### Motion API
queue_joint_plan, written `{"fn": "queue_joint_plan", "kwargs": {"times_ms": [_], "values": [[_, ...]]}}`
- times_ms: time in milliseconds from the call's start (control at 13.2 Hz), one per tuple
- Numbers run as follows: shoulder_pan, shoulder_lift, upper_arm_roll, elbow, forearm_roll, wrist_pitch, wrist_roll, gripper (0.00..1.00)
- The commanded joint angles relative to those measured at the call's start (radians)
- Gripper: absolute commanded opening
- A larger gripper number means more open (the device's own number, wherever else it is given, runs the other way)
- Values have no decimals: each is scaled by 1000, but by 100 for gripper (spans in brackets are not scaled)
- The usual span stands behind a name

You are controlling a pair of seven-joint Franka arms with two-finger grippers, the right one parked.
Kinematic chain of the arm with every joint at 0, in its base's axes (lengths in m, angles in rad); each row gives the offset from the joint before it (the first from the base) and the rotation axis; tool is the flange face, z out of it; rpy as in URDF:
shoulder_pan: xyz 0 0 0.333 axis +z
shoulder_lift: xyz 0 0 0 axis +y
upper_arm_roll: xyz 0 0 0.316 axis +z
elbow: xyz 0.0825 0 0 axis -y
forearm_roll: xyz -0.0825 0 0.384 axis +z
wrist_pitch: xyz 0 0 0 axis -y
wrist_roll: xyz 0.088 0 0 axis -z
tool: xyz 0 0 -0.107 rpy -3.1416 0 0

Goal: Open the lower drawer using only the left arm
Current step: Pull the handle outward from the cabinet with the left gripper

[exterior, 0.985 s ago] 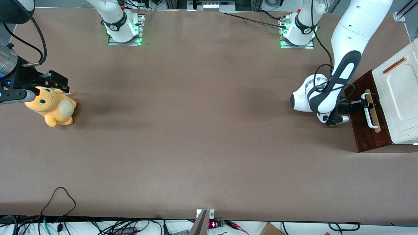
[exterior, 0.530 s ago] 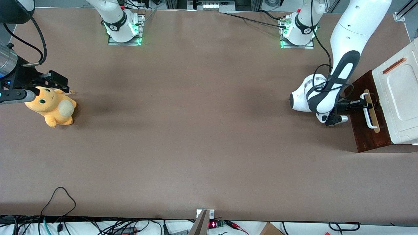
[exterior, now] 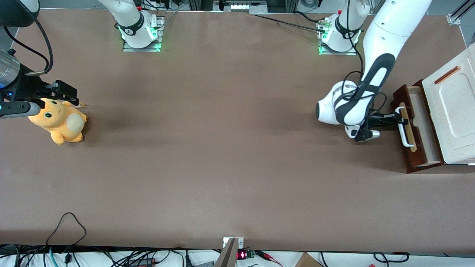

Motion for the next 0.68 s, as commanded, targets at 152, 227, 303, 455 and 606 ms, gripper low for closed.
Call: {"fn": "queue_joint_plan", "kwargs": {"times_ms": [152,227,303,455,606], "values": [[-55,-15,-23,42,-39,38,110,0],[-57,-15,-23,42,-39,39,110,0],[-63,-14,-31,43,-39,39,112,0],[-64,-12,-40,43,-39,49,112,0],[-63,-12,-40,43,-44,50,117,1]]}}
